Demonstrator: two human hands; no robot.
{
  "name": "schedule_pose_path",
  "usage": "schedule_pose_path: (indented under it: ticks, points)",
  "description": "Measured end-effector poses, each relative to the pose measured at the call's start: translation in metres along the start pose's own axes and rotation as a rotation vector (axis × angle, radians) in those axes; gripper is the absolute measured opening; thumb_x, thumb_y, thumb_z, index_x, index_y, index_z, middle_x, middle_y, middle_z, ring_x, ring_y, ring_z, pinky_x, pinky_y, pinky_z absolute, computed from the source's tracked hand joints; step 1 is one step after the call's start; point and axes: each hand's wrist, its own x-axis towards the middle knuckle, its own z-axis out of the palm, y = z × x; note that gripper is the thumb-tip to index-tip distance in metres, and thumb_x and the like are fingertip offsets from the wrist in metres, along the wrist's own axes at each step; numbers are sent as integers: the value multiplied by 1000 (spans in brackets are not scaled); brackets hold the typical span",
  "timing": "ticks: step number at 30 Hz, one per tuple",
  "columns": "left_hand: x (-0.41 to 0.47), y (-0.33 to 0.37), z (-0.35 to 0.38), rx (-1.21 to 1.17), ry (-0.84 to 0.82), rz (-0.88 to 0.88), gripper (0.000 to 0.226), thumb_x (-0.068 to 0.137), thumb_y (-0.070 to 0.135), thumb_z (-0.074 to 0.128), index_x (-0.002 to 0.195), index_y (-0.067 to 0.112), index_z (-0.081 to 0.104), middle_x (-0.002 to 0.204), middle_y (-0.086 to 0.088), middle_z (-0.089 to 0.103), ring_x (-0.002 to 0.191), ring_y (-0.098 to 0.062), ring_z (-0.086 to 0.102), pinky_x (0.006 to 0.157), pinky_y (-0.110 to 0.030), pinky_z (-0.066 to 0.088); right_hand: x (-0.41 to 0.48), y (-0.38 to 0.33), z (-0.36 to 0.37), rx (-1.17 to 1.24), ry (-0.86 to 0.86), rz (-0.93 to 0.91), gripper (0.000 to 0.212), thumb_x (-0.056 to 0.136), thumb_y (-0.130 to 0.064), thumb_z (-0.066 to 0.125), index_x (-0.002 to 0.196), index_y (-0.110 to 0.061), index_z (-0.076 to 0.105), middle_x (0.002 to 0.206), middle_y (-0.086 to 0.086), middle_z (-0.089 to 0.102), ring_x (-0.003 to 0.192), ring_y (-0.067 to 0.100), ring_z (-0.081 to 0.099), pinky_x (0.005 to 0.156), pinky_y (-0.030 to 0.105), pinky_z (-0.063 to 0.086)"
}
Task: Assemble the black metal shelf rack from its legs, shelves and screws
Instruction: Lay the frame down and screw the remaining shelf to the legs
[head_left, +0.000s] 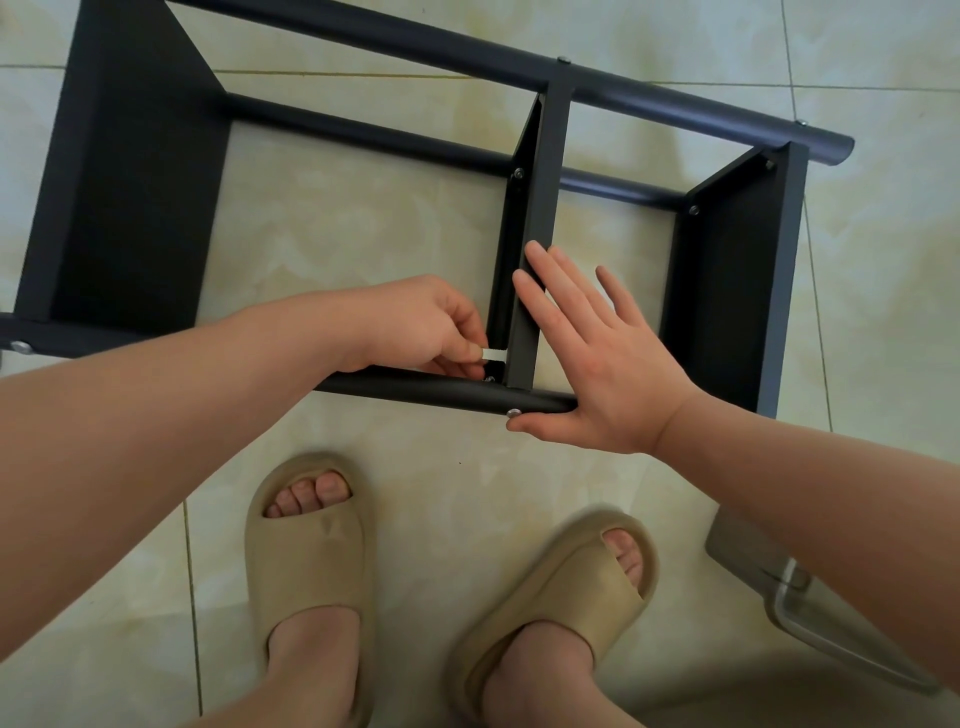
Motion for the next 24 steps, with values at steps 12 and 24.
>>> schedule_pose_path:
  ticks: [12, 24]
  points:
    - [1, -4, -1, 146, 5, 37, 12, 92, 14, 69, 84, 22, 73, 71, 7, 72, 69, -9, 66, 75, -27, 52, 0, 0, 1, 19, -8, 0, 112, 84, -81, 47, 162, -9, 11, 170, 9, -2, 157, 26, -3, 123, 56, 16]
    - [5, 6, 4, 267, 134, 213, 14, 93, 17, 66, 85, 29, 67, 91, 3, 71, 87, -12, 65, 82, -24, 51, 0, 0, 0, 15, -7, -4, 112, 85, -82, 44, 162, -8, 11, 170, 10, -1, 157, 27, -2, 123, 57, 17]
